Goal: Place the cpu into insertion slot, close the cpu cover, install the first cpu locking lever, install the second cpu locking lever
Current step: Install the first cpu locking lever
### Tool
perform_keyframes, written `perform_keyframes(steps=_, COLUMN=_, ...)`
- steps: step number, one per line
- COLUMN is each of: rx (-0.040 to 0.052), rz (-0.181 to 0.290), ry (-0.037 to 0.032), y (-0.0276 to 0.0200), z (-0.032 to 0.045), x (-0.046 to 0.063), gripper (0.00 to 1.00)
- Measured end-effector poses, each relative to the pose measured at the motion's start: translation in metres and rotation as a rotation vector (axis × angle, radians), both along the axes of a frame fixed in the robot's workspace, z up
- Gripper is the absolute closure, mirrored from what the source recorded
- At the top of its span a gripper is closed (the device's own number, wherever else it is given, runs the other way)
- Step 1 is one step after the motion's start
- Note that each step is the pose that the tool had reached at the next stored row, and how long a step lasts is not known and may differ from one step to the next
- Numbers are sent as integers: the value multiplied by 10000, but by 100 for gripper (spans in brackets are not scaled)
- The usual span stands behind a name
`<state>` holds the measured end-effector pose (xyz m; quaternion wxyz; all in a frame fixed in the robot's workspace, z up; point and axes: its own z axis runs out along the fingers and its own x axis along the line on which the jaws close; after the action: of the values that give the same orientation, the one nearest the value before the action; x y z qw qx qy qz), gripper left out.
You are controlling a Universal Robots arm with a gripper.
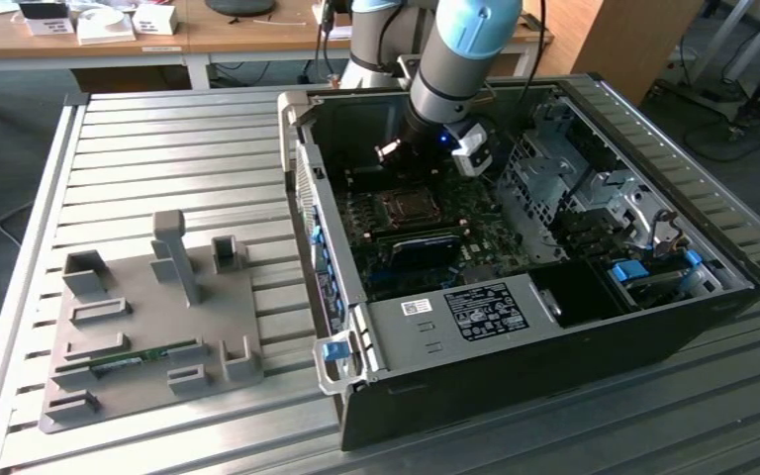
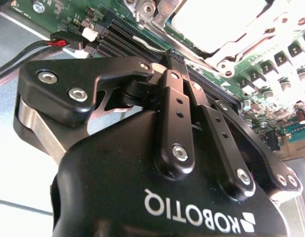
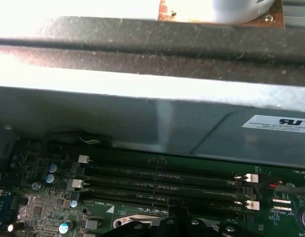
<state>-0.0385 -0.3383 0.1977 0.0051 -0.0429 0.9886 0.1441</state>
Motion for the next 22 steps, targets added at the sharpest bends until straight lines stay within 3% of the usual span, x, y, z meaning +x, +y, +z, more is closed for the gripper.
perform_keyframes(steps=12, rx=-27, rz=0, ry=0, y=18, z=-8, x=0, gripper=89)
perform_keyframes(steps=13, rx=-26, rz=-195, ry=0, y=23, z=72, x=0, gripper=89)
perform_keyframes(steps=22, rx=-26, rz=-195, ry=0, y=23, z=98, x=0, gripper=89)
